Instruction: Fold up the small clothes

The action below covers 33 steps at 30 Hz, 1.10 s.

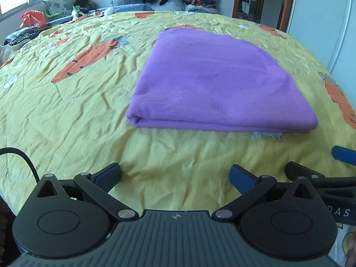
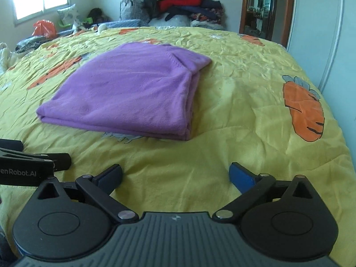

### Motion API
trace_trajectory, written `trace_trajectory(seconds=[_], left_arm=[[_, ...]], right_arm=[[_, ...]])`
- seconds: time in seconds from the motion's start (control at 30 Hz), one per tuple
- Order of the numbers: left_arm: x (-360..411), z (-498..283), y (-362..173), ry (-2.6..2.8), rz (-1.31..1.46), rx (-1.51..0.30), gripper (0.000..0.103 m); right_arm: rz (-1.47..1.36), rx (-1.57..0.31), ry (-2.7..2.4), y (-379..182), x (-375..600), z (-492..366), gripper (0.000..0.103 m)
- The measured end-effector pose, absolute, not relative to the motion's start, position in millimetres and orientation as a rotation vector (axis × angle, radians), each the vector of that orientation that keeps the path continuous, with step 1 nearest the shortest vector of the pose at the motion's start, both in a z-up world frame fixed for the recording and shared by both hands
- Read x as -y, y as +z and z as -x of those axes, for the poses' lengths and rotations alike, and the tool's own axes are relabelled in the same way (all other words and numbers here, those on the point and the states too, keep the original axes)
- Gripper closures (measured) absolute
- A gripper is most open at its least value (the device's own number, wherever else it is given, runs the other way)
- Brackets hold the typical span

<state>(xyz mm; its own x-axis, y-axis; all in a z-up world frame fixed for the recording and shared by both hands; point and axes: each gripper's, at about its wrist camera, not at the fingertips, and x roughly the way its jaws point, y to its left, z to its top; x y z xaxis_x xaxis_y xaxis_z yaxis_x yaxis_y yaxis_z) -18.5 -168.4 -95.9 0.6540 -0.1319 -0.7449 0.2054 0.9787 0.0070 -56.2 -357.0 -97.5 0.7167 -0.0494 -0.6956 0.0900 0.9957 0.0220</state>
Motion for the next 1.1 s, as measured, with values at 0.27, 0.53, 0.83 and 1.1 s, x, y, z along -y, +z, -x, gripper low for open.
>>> trace_trajectory(seconds=[0.27,0.53,0.83,1.1], left_arm=[[165.2,23.9,-97.6,-0.178,-0.080,-0.809,0.000],[164.7,28.1,-98.7,-0.179,-0.080,-0.782,0.000],[164.4,27.2,-98.4,-0.183,-0.082,-0.795,0.000],[163.6,25.6,-98.1,-0.186,-0.085,-0.797,0.000]], right_arm=[[-0.054,-0.742,-0.082,-99.8,354.8,51.7,0.000],[-0.055,-0.736,-0.089,-100.2,353.9,52.4,0.000],[-0.054,-0.735,-0.089,-100.5,353.5,52.8,0.000],[-0.055,-0.735,-0.089,-100.8,353.5,52.9,0.000]])
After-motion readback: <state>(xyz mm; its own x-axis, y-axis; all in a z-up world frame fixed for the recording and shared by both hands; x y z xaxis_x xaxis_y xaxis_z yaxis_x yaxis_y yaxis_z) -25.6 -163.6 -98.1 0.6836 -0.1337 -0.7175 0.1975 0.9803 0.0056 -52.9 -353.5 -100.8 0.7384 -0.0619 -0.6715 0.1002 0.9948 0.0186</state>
